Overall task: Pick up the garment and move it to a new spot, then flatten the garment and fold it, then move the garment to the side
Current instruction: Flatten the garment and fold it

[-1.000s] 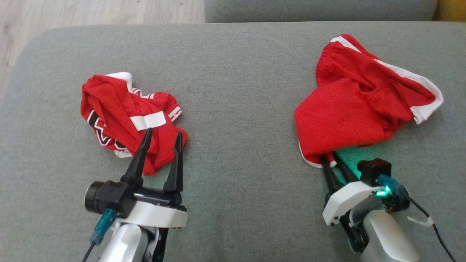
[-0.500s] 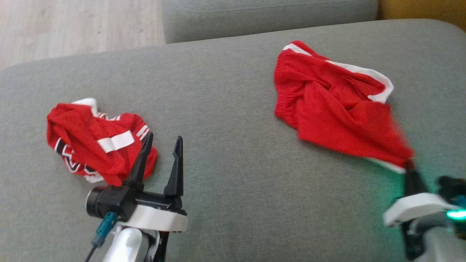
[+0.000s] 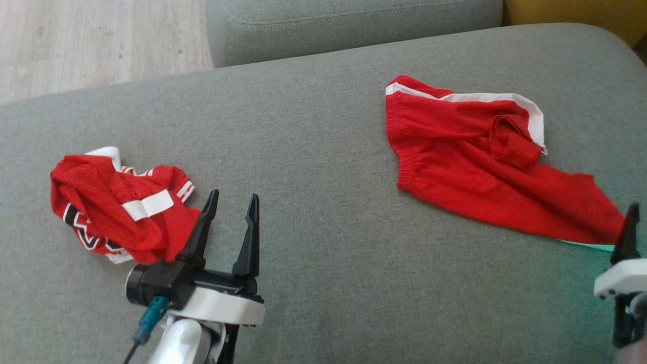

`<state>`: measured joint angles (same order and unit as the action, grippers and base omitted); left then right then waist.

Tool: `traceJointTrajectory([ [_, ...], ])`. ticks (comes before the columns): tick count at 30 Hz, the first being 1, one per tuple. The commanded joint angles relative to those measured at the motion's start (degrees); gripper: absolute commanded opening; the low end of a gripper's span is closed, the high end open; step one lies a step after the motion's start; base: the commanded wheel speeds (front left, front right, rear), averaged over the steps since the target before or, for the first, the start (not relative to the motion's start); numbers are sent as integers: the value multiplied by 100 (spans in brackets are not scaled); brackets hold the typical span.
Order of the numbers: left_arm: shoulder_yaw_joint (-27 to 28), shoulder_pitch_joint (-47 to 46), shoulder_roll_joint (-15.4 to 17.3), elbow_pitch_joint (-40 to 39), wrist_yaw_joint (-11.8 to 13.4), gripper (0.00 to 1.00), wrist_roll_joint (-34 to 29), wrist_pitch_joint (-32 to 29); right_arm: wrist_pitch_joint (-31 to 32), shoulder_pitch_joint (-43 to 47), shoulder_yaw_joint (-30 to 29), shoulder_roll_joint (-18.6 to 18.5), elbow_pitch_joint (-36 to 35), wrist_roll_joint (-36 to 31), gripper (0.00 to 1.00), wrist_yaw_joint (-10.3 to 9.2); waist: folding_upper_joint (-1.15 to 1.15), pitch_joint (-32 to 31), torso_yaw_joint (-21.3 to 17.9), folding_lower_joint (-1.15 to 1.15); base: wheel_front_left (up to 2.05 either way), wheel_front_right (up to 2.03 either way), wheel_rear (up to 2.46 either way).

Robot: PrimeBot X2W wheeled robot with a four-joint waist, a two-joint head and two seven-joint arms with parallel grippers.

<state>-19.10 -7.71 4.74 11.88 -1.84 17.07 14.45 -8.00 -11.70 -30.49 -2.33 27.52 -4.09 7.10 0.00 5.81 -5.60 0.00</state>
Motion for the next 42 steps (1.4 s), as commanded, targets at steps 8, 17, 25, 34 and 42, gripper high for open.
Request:
traceJointTrajectory([
  [8, 306, -95, -34, -143, -62, 100, -113, 55, -675, -34, 1692, -54, -964, 937, 100, 39, 0, -77, -62, 0, 0, 0, 0],
  [17, 215, -149, -89, -144, -116, 100, -156, 55, -698, 816, 3487, -54, -2090, 1283, 100, 39, 0, -53, 139, 0, 0, 0, 0],
  [25, 211, -235, -106, -135, -147, 100, -195, 55, -503, 444, 3867, -54, -1239, 647, 100, 39, 0, 241, 485, 0, 0, 0, 0],
  [34, 145, -411, -131, -85, -189, 100, -213, 55, -125, -455, 3770, -54, 315, 265, 100, 39, 0, 503, 797, 0, 0, 0, 0],
  [42, 113, -474, -149, -37, -199, 100, -212, 55, -401, -1040, 3622, -54, 1218, 331, 100, 39, 0, 635, 919, 0, 0, 0, 0],
])
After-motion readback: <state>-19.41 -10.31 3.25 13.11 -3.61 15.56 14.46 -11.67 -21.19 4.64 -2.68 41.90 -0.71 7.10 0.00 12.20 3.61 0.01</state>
